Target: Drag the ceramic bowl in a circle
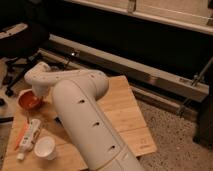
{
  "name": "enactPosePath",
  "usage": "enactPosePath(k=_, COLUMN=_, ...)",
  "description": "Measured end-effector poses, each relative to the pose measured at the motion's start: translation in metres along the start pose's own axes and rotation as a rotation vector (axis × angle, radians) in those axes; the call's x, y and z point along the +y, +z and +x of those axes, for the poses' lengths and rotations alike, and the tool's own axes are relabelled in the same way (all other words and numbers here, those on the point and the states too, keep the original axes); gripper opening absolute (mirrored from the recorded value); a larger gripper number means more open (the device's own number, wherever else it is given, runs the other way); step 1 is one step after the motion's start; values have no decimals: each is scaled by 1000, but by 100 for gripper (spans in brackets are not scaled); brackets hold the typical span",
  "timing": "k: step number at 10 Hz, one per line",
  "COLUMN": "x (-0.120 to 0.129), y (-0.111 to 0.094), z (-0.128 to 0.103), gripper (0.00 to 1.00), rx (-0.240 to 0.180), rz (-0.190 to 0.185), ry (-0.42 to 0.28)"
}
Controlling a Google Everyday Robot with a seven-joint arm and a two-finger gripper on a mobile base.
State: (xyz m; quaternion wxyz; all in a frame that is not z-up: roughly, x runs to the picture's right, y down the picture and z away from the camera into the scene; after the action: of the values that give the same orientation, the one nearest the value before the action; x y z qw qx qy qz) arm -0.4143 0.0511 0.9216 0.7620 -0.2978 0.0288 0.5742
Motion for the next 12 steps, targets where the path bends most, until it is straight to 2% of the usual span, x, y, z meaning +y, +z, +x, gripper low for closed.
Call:
enactPosePath(k=2, x=11, y=11, z=4, gripper=0, rx=27, rz=-6, ry=-19)
enactPosePath(k=3, x=14, y=11, z=-1, gripper=0, rx=26, rz=-4, ry=-24)
enactPosePath(k=6, x=1, y=-8, z=-30, gripper=0, rx=-37, rz=44, ry=-27)
enactPosePath(k=8, x=-4, y=-14, z=-43, gripper=0, rx=-60, rz=65, ry=-36)
enactPosePath(k=10, x=-9, y=-1, z=-47, gripper=0, rx=-48, rz=77, ry=-52)
enactPosePath(k=12, x=-29, y=8, z=-52, gripper=0, rx=-38, rz=98, ry=-35)
